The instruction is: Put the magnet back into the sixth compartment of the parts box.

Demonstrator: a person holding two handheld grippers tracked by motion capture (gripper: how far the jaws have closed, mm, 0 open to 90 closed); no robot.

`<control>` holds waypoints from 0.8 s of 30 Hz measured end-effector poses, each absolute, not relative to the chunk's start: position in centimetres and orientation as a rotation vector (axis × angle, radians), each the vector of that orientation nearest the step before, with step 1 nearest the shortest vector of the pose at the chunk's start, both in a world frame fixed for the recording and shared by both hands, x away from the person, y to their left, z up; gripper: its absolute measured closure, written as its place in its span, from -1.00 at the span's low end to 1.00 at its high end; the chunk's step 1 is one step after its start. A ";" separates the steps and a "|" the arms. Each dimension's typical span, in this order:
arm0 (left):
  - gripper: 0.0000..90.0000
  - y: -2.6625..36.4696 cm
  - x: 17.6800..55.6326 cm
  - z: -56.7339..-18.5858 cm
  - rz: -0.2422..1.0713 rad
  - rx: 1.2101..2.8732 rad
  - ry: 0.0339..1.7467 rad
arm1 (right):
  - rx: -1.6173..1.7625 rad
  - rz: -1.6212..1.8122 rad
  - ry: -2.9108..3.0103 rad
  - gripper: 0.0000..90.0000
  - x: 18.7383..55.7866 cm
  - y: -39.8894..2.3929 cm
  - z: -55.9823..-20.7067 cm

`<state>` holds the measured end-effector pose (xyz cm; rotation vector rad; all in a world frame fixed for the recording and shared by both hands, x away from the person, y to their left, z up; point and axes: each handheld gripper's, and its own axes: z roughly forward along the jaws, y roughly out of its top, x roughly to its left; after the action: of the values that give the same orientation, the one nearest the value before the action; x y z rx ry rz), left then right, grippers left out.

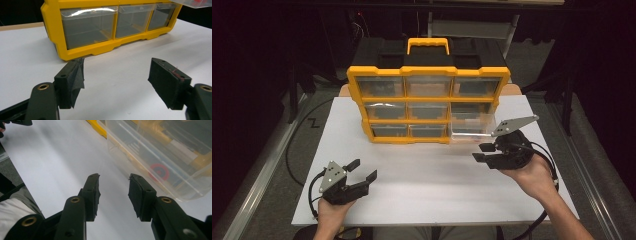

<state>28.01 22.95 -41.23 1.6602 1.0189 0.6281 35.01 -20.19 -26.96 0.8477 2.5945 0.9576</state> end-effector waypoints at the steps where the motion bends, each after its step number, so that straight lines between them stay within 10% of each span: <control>1: -0.37 23.0 28.0 -41.2 0.628 1.660 1.019 | 0.849 0.956 2.592 0.38 35.0 -20.2 -27.1; 24: -0.37 23.0 28.1 -41.3 0.628 1.667 1.021 | 0.909 0.978 2.582 0.30 35.1 -21.2 -29.7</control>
<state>28.09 22.95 -41.27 1.6668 1.0208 0.6277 35.13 -21.19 -29.66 0.9085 2.5815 0.9778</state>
